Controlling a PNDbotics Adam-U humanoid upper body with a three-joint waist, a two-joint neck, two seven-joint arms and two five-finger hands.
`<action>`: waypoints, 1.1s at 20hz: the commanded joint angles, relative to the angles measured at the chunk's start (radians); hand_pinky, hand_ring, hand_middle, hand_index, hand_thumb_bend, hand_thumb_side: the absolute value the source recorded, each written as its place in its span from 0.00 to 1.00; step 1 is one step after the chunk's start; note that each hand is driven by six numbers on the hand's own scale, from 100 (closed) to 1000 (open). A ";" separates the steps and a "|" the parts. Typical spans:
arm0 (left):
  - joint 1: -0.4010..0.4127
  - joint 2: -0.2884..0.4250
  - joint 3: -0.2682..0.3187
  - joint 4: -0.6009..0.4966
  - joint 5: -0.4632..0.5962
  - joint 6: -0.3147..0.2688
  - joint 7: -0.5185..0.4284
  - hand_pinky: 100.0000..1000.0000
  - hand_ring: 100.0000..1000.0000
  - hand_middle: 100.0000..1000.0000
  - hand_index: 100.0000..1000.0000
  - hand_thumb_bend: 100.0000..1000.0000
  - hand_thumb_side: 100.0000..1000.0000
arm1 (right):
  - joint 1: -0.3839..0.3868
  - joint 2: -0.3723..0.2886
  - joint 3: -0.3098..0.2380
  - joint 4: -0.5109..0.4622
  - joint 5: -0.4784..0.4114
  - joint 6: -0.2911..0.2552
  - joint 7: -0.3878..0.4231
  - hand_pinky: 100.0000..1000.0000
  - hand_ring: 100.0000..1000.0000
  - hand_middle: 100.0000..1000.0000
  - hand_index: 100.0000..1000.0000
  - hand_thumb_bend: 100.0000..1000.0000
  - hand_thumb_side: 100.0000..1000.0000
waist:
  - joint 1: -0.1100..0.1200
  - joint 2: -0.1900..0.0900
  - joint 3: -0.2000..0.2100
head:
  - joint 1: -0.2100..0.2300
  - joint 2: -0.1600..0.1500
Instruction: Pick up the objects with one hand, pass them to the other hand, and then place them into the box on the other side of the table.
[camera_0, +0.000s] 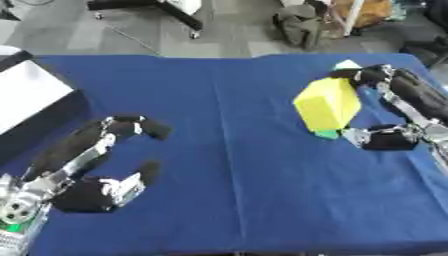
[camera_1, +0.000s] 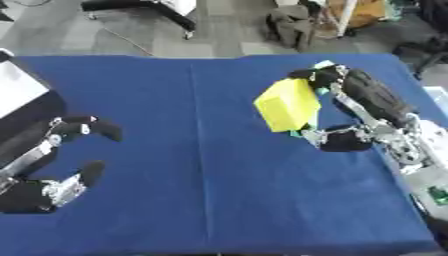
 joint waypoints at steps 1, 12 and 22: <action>-0.032 -0.013 -0.012 0.024 0.077 0.022 0.000 0.90 0.70 0.63 0.84 0.03 0.94 | -0.033 0.029 0.017 -0.021 -0.009 -0.047 -0.012 0.61 0.54 0.42 0.56 0.00 0.00 | 0.003 -0.017 0.000 | 0.003 -0.002; -0.147 -0.072 -0.083 0.132 0.266 0.072 -0.049 0.92 0.70 0.63 0.84 0.11 0.95 | -0.125 0.117 0.103 -0.021 -0.094 -0.125 0.038 0.60 0.53 0.42 0.55 0.00 0.00 | 0.002 -0.015 0.012 | -0.004 -0.002; -0.186 -0.123 -0.131 0.190 0.381 0.116 -0.018 0.93 0.71 0.64 0.86 0.29 0.75 | -0.155 0.158 0.136 -0.021 -0.151 -0.132 0.097 0.60 0.53 0.41 0.55 0.00 0.00 | 0.001 -0.015 0.010 | -0.012 -0.002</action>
